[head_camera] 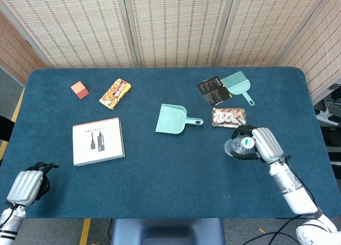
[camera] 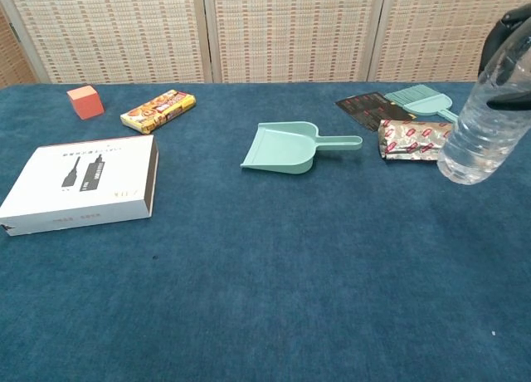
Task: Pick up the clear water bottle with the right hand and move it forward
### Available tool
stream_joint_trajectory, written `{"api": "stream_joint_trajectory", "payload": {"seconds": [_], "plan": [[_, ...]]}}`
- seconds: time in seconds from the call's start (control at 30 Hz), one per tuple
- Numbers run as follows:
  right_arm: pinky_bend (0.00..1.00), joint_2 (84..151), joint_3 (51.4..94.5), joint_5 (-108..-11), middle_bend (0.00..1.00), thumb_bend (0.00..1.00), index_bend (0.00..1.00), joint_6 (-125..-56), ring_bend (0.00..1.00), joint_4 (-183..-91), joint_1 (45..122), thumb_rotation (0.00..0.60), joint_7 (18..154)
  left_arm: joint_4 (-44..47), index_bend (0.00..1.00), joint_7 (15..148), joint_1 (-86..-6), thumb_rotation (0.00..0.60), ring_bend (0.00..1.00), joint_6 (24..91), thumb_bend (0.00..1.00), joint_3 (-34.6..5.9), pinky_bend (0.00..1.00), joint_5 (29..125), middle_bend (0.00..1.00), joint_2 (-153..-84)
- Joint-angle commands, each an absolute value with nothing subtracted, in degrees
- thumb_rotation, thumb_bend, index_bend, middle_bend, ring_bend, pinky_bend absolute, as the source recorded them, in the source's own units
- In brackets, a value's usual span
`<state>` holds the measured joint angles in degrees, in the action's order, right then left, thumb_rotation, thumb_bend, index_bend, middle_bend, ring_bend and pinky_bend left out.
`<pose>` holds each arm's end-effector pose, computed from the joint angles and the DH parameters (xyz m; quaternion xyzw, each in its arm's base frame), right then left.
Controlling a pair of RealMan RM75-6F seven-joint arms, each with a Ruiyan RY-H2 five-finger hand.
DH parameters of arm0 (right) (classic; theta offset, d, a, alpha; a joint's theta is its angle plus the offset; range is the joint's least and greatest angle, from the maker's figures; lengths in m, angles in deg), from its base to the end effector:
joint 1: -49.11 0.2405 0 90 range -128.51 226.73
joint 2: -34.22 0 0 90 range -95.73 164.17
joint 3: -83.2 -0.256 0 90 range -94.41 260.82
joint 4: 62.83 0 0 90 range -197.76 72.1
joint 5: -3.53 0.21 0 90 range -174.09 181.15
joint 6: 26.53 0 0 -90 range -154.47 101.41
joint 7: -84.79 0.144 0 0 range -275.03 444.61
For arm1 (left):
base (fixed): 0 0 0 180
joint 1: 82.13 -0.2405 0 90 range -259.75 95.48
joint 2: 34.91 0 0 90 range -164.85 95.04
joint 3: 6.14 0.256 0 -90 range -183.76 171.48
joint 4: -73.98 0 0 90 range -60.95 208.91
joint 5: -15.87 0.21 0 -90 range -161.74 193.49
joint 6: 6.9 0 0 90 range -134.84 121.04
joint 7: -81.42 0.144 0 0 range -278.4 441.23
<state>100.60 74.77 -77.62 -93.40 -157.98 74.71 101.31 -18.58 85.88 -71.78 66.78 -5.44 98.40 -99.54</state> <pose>-0.2243 -0.2944 0.1169 0.6129 -0.4745 0.4934 0.3946 -0.3160 0.1939 0.1248 -0.6573 -0.4225 -0.3073 0.5431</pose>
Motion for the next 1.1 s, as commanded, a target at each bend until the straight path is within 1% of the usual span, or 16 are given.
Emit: {"api": "stream_joint_trajectory", "payload": {"seconds": [0.03, 0.1, 0.17, 0.37, 0.47, 0.53, 0.67, 0.77, 0.9, 1.03, 1.1], "plan": [[0.72, 105.5, 73.9, -71.3, 0.66, 0.35, 0.76, -92.0, 0.57, -149.3, 74.8, 0.6, 95.5, -18.6, 0.29, 85.8, -71.8, 0.6, 0.23, 66.8, 0.87, -5.4, 0.38, 98.4, 0.36, -99.5], [0.72, 106.8, 73.1, -70.0, 0.66, 0.35, 0.76, -91.9, 0.57, -148.0, 75.0, 0.6, 95.3, -18.5, 0.29, 85.7, -71.8, 0.6, 0.23, 66.7, 0.87, -5.4, 0.38, 98.4, 0.36, -99.5], [0.72, 106.2, 72.6, -70.9, 0.66, 0.35, 0.76, -92.2, 0.57, -149.6, 75.0, 0.6, 96.8, -18.5, 0.29, 85.7, -71.8, 0.6, 0.23, 66.8, 0.87, -5.4, 0.38, 98.3, 0.36, -99.5], [0.72, 100.4, 72.3, -77.4, 0.66, 0.35, 0.76, -98.3, 0.57, -159.1, 72.6, 0.6, 101.6, -18.8, 0.29, 85.5, -71.9, 0.6, 0.23, 67.1, 0.88, -5.4, 0.37, 98.7, 0.36, -99.3], [0.72, 97.5, 72.6, -78.6, 0.66, 0.35, 0.76, -99.2, 0.57, -161.2, 71.4, 0.6, 105.5, -18.7, 0.29, 85.4, -71.9, 0.6, 0.23, 67.1, 0.87, -5.4, 0.38, 98.7, 0.36, -99.3], [0.72, 96.7, 73.0, -78.7, 0.66, 0.35, 0.76, -98.7, 0.57, -160.7, 71.1, 0.6, 107.5, -18.7, 0.29, 85.5, -71.9, 0.6, 0.23, 67.0, 0.87, -5.4, 0.38, 98.6, 0.36, -99.4], [0.72, 97.8, 73.9, -77.9, 0.66, 0.35, 0.76, -96.1, 0.57, -156.7, 71.3, 0.6, 111.2, -18.7, 0.29, 85.7, -71.7, 0.6, 0.23, 66.7, 0.87, -5.4, 0.38, 98.5, 0.36, -99.5], [0.72, 100.0, 75.2, -77.1, 0.66, 0.35, 0.76, -92.2, 0.57, -151.2, 72.0, 0.6, 115.0, -18.7, 0.29, 86.0, -71.7, 0.6, 0.23, 66.5, 0.87, -5.2, 0.38, 98.6, 0.36, -99.6], [0.72, 103.5, 75.8, -76.7, 0.66, 0.35, 0.76, -88.5, 0.57, -143.6, 73.0, 0.6, 122.6, -18.6, 0.29, 86.0, -71.7, 0.6, 0.23, 66.4, 0.87, -5.3, 0.38, 98.3, 0.36, -99.6], [0.72, 108.3, 76.2, -78.0, 0.66, 0.35, 0.75, -87.6, 0.57, -134.8, 73.8, 0.6, 127.9, -18.6, 0.29, 85.8, -71.7, 0.6, 0.23, 66.5, 0.88, -5.4, 0.38, 98.2, 0.36, -99.5], [0.72, 110.5, 76.8, -78.9, 0.66, 0.35, 0.73, -87.4, 0.55, -130.7, 74.1, 0.6, 130.0, -18.5, 0.29, 85.7, -71.7, 0.6, 0.23, 66.5, 0.88, -5.4, 0.38, 98.3, 0.36, -99.5]]}}
